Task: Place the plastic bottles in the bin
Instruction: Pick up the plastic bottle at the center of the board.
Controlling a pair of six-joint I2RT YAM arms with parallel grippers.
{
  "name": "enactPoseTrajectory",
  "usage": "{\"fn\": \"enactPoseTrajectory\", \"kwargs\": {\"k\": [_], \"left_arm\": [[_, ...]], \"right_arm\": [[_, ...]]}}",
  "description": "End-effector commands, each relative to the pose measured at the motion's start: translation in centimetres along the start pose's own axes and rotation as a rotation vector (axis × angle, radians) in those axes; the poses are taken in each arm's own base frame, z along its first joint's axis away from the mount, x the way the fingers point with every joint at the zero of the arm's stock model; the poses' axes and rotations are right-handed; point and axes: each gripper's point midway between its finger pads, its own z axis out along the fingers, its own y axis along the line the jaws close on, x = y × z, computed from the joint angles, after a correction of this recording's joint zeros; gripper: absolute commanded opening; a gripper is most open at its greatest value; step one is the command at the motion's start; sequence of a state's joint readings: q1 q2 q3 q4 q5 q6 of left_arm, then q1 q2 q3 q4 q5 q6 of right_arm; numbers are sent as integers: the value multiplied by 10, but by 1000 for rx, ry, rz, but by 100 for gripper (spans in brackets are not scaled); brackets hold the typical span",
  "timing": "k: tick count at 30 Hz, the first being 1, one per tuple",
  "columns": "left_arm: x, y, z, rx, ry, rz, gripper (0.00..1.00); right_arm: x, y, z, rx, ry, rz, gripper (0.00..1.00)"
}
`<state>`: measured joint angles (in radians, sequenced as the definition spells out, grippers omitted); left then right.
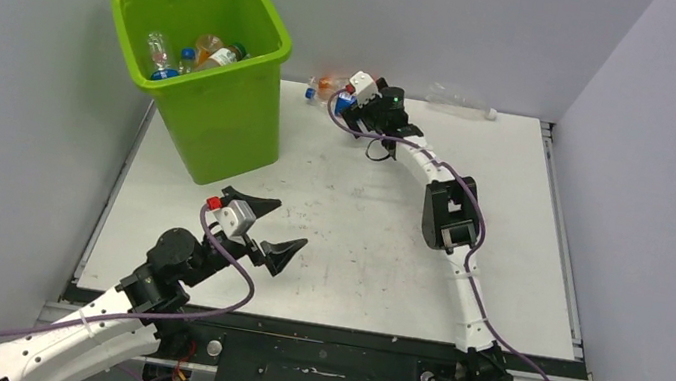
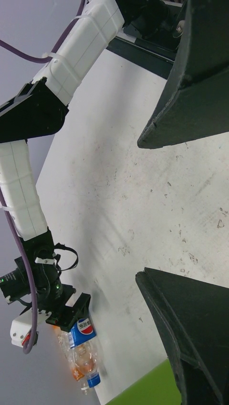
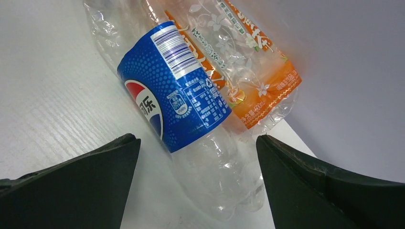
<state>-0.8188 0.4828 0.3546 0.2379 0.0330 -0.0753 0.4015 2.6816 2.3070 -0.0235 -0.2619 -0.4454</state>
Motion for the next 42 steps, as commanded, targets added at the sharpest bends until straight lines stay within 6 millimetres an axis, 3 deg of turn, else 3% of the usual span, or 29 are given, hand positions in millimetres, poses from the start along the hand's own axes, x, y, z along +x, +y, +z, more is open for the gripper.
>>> {"fn": "enactPoseTrajectory", "kwargs": {"k": [1, 2, 8, 12, 15, 18, 21, 25, 30, 31, 34, 38, 42], "left_arm": [[-25, -6, 1, 29, -82, -11, 96], [-25, -7, 1, 32, -82, -16, 96], [-30, -8, -2, 36, -100, -29, 96], [-32, -9, -4, 41, -108, -34, 96], [-35, -9, -5, 40, -117, -34, 96], [-37, -7, -6, 25, -124, -41, 96], [-42, 1, -6, -24, -136, -65, 96], [-60, 18, -9, -123, -168, -68, 96], [-89, 40, -7, -251, -142, 33, 96], [-98, 44, -6, -276, -131, 52, 96], [-101, 54, -2, -313, -54, 183, 96], [-103, 47, -1, -233, 14, 358, 96], [-110, 35, -6, -117, 61, 548, 96]], "right_arm": [[11, 26, -3, -76, 41, 4, 97], [13, 29, -4, -84, 48, 7, 98], [17, 43, -9, -106, 71, 11, 80], [18, 51, -13, -114, 76, 21, 77], [16, 53, -20, -116, 65, 44, 58], [7, 58, -28, -110, 34, 52, 47], [-17, 63, -46, -120, -18, 84, 41], [-78, 60, -91, -128, -139, 171, 37], [-126, 72, -156, -100, -173, 344, 33], [-127, 79, -171, -102, -143, 372, 32], [-135, 100, -223, -99, -88, 483, 29], [-118, 139, -305, -136, 51, 549, 28], [-122, 143, -390, -160, 91, 590, 29]]}}
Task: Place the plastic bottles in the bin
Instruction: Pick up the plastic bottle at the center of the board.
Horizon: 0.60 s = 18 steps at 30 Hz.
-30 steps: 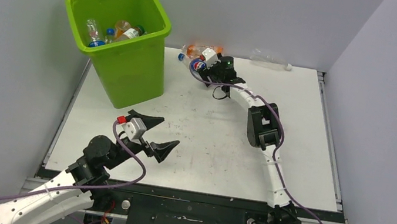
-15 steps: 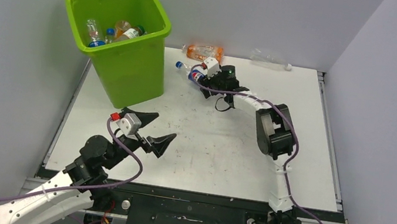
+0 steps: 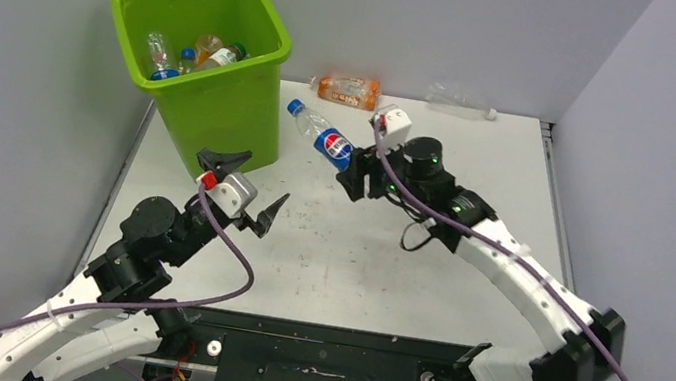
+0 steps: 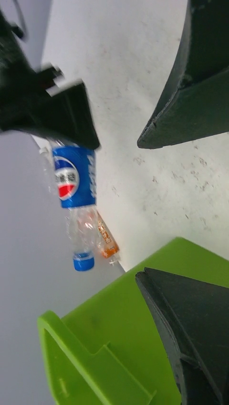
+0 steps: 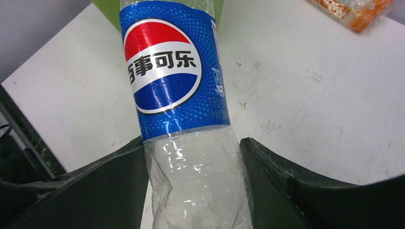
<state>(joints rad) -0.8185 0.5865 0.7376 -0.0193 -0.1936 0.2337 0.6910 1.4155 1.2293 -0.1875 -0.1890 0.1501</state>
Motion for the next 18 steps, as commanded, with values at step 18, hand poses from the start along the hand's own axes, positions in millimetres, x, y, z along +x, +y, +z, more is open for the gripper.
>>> {"fn": "enactPoseTrajectory", "kwargs": {"k": [18], "left_arm": [[-21, -43, 24, 402, -106, 1094, 96]], "right_arm": [[22, 47, -178, -146, 225, 71, 30]]}}
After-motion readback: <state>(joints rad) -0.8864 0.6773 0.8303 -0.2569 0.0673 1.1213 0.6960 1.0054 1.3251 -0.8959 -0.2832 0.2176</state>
